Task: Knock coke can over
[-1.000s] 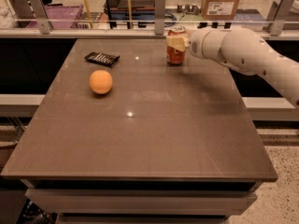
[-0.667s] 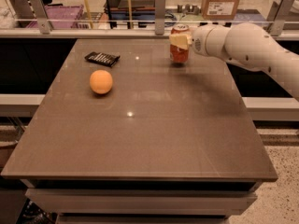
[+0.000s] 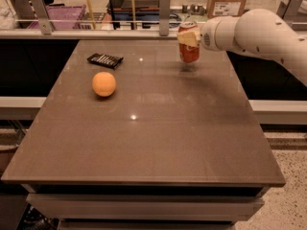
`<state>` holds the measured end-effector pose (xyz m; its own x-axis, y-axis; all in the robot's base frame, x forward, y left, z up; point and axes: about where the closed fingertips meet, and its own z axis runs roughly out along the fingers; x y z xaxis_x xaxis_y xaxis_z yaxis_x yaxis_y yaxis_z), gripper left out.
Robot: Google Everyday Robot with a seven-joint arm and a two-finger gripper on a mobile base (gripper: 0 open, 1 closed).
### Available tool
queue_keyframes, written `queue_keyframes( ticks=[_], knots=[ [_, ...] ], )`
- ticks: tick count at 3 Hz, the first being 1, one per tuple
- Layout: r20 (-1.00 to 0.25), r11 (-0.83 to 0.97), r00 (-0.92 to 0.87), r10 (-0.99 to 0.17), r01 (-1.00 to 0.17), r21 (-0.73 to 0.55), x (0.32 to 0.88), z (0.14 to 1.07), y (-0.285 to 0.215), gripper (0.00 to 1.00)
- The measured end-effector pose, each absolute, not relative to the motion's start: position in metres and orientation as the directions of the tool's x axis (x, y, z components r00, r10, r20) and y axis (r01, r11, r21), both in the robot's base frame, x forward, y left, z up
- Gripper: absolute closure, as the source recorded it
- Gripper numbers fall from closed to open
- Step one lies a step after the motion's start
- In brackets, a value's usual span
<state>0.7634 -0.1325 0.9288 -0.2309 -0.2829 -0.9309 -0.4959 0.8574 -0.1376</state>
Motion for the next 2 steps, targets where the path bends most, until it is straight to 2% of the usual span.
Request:
queue_keyframes(
  ticks=[2],
  knots=[
    [-0.842, 0.828, -0.306, -0.443, -0.499, -0.255, 0.759, 0.945, -0.154, 1.00]
  ],
)
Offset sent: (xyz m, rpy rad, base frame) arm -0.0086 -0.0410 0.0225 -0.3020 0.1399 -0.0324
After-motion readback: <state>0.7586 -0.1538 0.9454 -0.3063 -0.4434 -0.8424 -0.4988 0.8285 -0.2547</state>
